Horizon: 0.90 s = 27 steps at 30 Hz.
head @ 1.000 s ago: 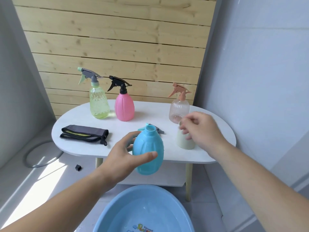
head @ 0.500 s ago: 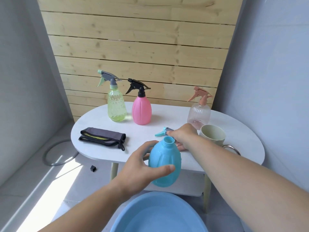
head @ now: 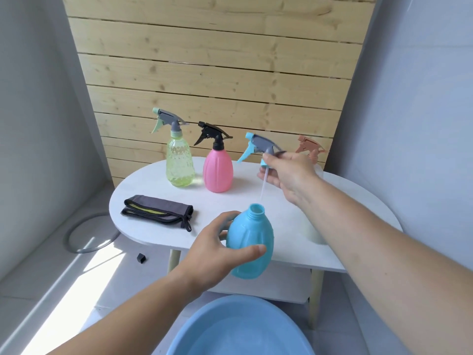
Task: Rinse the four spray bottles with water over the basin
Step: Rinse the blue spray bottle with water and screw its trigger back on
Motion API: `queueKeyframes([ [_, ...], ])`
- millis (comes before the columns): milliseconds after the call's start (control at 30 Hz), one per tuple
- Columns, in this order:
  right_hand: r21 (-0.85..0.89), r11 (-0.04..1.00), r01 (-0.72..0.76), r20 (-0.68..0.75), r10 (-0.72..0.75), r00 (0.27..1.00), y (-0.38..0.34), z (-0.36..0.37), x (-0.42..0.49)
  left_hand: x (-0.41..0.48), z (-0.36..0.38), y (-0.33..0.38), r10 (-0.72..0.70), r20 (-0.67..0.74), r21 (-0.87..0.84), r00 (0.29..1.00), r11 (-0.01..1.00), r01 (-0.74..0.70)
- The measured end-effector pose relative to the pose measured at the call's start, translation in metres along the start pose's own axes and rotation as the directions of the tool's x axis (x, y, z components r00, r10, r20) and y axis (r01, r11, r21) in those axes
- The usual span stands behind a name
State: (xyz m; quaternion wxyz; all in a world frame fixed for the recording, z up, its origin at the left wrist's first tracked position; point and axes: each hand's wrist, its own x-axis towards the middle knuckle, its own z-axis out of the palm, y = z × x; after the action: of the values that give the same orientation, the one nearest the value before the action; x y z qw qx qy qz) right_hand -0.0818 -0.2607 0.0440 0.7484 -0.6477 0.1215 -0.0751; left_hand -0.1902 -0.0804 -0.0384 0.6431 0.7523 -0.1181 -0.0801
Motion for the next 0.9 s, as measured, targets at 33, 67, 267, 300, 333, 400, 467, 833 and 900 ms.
queueKeyframes([
  [33, 0.034, 0.999, 0.034, 0.023, -0.035, 0.999, -0.01, -0.003, -0.004, 0.003, 0.001, 0.001, -0.002, -0.009, 0.002, 1.0, 1.0, 0.002],
  [67, 0.062, 0.996, 0.068, 0.038, -0.071, 0.997, -0.02, -0.006, -0.009, 0.006, 0.003, 0.001, -0.004, -0.022, 0.003, 1.0, 1.0, 0.004],
  [267, 0.205, 0.949, 0.239, 0.088, -0.261, 0.961, -0.074, -0.021, -0.029, 0.028, 0.009, 0.005, -0.003, -0.055, 0.009, 0.998, 1.0, 0.003],
  [300, 0.225, 0.942, 0.25, 0.1, -0.278, 0.955, -0.079, -0.023, -0.031, 0.031, 0.01, 0.006, 0.0, -0.064, 0.014, 0.998, 1.0, 0.001],
  [333, 0.237, 0.936, 0.261, 0.109, -0.293, 0.95, -0.082, -0.023, -0.033, 0.035, 0.011, 0.006, 0.003, -0.076, 0.021, 0.997, 1.0, -0.001],
  [400, 0.231, 0.932, 0.281, 0.128, -0.315, 0.94, -0.084, -0.023, -0.036, 0.041, 0.013, 0.005, 0.005, -0.103, 0.025, 0.995, 1.0, -0.002],
  [467, 0.191, 0.933, 0.306, 0.146, -0.335, 0.931, -0.079, -0.022, -0.038, 0.046, 0.013, 0.004, 0.0, -0.118, 0.026, 0.993, 1.0, 0.004],
  [833, 0.148, 0.932, 0.33, 0.125, -0.349, 0.929, -0.048, -0.017, -0.036, 0.057, 0.017, -0.008, -0.015, -0.121, 0.034, 0.993, 0.999, 0.019],
  [900, 0.141, 0.941, 0.308, 0.13, -0.326, 0.936, -0.04, -0.016, -0.036, 0.058, 0.018, -0.009, -0.012, -0.114, 0.039, 0.993, 0.999, 0.017],
])
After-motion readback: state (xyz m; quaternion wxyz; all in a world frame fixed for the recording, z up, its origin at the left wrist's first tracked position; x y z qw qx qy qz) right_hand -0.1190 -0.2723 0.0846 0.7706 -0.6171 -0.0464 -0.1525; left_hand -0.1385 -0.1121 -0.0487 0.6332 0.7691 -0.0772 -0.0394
